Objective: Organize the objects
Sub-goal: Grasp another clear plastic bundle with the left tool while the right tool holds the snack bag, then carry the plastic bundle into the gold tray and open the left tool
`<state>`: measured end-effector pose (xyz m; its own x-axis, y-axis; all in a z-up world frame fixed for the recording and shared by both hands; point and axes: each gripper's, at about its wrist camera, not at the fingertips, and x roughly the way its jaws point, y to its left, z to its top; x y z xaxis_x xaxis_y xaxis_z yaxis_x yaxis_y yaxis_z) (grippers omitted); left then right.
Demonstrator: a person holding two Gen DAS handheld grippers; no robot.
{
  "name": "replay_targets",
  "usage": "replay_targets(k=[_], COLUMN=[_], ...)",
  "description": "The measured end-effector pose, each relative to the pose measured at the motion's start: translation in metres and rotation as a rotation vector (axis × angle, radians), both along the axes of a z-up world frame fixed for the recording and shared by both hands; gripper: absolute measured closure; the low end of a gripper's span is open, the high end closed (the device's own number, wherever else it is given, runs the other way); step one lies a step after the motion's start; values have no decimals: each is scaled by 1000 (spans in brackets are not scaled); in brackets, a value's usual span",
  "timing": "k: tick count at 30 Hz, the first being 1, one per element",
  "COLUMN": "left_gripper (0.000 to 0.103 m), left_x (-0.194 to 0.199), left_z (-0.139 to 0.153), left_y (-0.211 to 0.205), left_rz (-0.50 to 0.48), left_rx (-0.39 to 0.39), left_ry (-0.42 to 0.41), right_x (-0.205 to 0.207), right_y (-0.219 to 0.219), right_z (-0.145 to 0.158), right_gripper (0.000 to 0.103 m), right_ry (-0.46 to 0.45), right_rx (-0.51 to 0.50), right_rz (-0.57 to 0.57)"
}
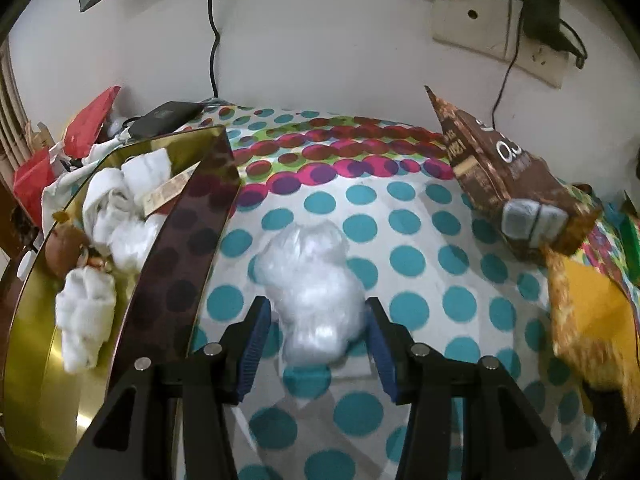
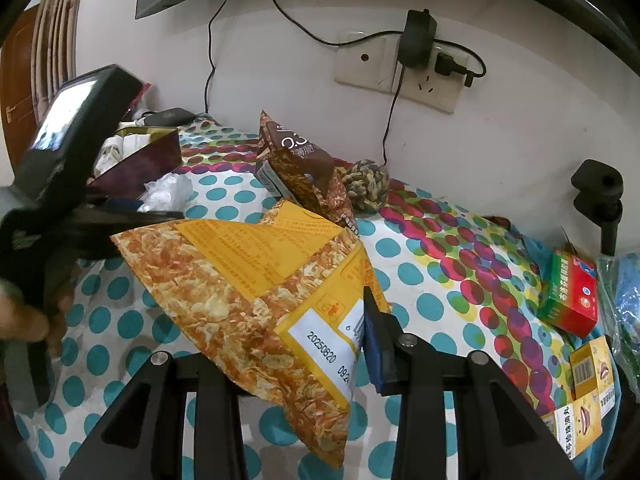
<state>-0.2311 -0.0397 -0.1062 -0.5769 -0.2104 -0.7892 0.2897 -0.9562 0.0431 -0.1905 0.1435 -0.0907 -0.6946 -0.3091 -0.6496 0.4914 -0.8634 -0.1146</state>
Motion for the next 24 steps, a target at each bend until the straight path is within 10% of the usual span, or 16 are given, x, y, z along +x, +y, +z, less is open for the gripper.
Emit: replay_targets(k=[24], left_gripper=[65], left_x=[47], left_z=[17], left_y=[19], left_rz=[-129], left_rx=[4], left_ry=[73], right_x=[-2], right_y=[-7], right_z=[-4], right_gripper=[68], right_ry=[-20], right_rx=[32], right_rz=[11])
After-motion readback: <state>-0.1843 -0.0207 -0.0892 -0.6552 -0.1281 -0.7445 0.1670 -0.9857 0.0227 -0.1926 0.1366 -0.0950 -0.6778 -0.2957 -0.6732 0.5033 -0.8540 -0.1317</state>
